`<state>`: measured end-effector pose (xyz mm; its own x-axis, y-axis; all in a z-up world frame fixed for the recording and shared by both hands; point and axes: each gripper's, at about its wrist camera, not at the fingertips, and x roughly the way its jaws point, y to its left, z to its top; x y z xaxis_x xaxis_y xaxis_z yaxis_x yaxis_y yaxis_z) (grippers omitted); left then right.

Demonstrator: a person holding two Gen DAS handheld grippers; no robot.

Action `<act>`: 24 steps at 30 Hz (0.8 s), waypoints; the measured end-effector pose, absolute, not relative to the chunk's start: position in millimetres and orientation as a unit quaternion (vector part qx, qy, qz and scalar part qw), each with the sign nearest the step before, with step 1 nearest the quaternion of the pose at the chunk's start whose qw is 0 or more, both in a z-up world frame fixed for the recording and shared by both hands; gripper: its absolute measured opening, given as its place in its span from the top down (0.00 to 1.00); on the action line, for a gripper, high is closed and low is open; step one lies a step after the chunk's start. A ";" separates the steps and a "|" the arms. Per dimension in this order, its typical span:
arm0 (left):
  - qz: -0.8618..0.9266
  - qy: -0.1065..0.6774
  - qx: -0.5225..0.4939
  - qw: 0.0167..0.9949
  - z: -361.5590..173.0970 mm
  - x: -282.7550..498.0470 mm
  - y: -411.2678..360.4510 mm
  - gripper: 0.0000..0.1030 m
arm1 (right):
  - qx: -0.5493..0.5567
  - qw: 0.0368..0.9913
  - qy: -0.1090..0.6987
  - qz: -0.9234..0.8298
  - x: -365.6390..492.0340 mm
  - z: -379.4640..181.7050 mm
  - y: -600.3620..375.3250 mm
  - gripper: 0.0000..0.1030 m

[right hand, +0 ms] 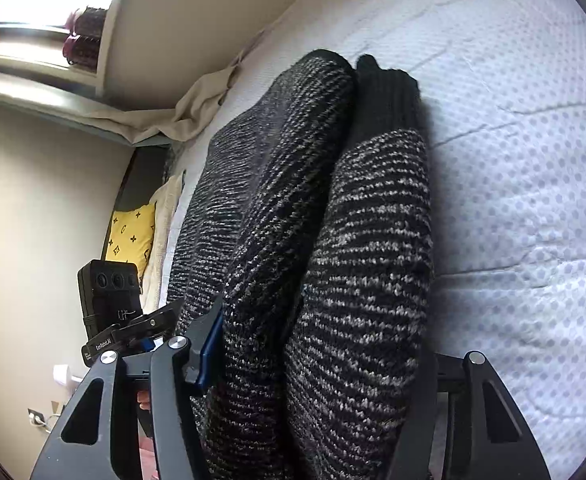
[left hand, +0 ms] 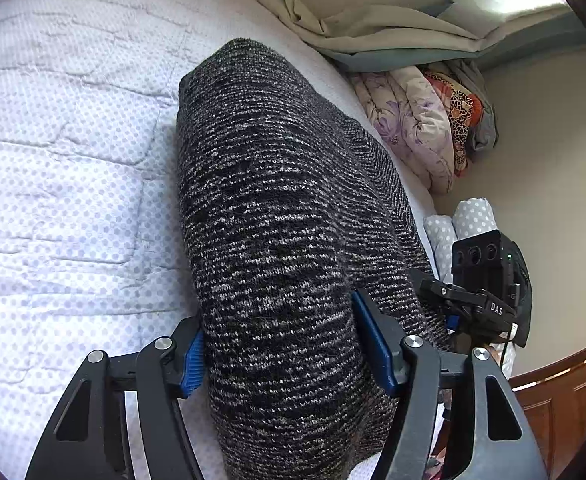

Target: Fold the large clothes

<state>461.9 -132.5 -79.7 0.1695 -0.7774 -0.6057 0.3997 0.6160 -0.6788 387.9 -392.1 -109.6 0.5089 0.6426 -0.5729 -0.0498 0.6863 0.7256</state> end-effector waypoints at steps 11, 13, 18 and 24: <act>-0.367 0.482 -0.173 0.777 -58.4 430.7 -68.8 0.33 | 0.320 0.796 0.450 0.249 391.1 -104.9 -332.4 0.46; -0.361 0.483 -0.172 0.779 -61.1 427.6 -61.9 0.33 | 0.313 0.794 0.455 0.253 387.9 -107.5 -324.3 0.46; -0.343 0.494 -0.181 0.778 -84.7 424.7 -55.7 0.33 | 0.300 0.793 0.472 0.240 390.6 -123.8 -309.3 0.46; -0.323 0.490 -0.185 0.788 -88.9 421.2 -57.6 0.23 | 0.311 0.796 0.472 0.217 387.3 -133.4 -318.5 0.36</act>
